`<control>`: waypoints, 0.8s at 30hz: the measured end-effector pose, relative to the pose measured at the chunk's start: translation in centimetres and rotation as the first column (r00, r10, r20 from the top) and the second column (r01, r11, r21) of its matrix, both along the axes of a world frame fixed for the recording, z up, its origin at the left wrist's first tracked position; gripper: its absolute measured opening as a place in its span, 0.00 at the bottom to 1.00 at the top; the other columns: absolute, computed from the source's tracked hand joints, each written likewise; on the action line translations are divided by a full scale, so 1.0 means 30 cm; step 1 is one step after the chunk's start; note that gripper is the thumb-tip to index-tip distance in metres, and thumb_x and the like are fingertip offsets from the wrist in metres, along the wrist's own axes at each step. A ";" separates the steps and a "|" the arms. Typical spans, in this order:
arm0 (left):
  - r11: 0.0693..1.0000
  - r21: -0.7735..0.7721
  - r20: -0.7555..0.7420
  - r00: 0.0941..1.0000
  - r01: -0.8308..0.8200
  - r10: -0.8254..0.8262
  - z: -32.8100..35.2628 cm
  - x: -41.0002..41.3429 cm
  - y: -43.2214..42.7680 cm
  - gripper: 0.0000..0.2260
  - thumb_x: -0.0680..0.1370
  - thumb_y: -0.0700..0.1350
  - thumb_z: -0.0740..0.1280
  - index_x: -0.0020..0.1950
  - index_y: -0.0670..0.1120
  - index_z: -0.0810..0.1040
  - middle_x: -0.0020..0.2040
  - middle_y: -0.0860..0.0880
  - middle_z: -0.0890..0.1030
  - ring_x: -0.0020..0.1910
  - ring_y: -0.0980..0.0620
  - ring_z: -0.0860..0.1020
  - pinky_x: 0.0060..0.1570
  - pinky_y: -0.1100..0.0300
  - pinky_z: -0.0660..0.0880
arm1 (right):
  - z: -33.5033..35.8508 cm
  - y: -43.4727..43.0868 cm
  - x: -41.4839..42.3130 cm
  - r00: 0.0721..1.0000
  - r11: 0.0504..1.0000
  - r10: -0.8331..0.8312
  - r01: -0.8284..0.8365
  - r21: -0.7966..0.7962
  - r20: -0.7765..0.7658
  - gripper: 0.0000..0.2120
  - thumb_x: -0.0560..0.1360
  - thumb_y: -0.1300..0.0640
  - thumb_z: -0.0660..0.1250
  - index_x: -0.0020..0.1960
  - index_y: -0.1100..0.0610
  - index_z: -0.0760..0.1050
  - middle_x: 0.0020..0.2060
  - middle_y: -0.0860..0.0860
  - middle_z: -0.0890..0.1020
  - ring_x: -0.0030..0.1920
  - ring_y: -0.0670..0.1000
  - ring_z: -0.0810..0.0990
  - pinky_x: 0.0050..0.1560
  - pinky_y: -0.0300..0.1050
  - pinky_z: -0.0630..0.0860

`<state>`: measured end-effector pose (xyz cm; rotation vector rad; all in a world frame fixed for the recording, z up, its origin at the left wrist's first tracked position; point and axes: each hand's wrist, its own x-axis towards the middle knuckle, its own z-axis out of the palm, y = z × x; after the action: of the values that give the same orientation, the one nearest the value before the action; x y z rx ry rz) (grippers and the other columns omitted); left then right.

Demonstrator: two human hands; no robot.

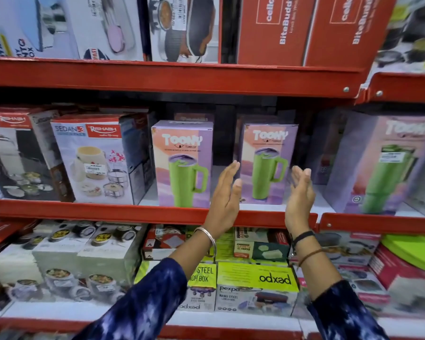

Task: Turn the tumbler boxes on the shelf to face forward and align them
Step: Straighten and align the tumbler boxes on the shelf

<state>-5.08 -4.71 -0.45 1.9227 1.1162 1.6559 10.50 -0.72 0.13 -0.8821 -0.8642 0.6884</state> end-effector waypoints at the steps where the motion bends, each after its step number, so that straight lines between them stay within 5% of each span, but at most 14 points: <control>1: 0.998 -0.056 0.021 1.000 -0.006 0.007 0.004 0.019 0.019 0.20 0.82 0.50 0.50 0.74 0.49 0.60 0.75 0.54 0.62 0.73 0.62 0.58 0.73 0.64 0.53 | -0.005 0.019 0.020 1.000 1.000 -0.010 0.010 -0.009 0.005 0.23 0.80 0.45 0.51 0.66 0.59 0.71 0.65 0.53 0.75 0.66 0.51 0.73 0.70 0.50 0.66; 8: 0.932 -0.360 0.205 0.978 0.031 0.047 0.048 0.100 0.111 0.23 0.81 0.56 0.40 0.75 0.55 0.56 0.78 0.51 0.55 0.76 0.52 0.53 0.69 0.59 0.49 | -0.004 0.090 0.112 0.974 0.975 0.182 -0.161 -0.155 0.133 0.31 0.78 0.38 0.47 0.68 0.59 0.68 0.68 0.56 0.73 0.68 0.54 0.71 0.71 0.51 0.65; 12: 0.932 -0.358 0.283 0.957 0.048 0.059 0.039 0.115 0.131 0.25 0.80 0.59 0.40 0.74 0.55 0.59 0.78 0.50 0.53 0.77 0.51 0.50 0.68 0.59 0.47 | -0.003 0.093 0.130 0.959 0.956 0.266 -0.249 -0.158 0.100 0.30 0.79 0.40 0.46 0.67 0.61 0.69 0.67 0.59 0.74 0.66 0.55 0.73 0.67 0.48 0.68; 16: 0.934 -0.348 0.359 0.932 0.083 0.051 0.032 0.125 0.125 0.32 0.74 0.67 0.42 0.73 0.54 0.61 0.78 0.51 0.55 0.77 0.49 0.52 0.75 0.41 0.51 | -0.011 0.078 0.138 0.963 0.958 0.257 -0.243 -0.155 0.079 0.31 0.79 0.41 0.46 0.66 0.63 0.69 0.65 0.60 0.75 0.64 0.55 0.74 0.64 0.46 0.70; 24: 0.938 -0.337 0.354 0.934 0.083 0.044 0.016 0.108 0.061 0.37 0.68 0.73 0.42 0.71 0.58 0.63 0.77 0.53 0.57 0.77 0.49 0.53 0.74 0.38 0.53 | -0.031 0.010 0.158 0.966 0.967 0.239 -0.228 -0.115 0.095 0.32 0.79 0.41 0.44 0.64 0.63 0.72 0.63 0.60 0.77 0.60 0.53 0.77 0.56 0.41 0.74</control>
<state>-1.85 -2.87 0.03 1.3434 1.1418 1.5873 15.24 -0.42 -0.79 -0.9252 -1.0477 0.9038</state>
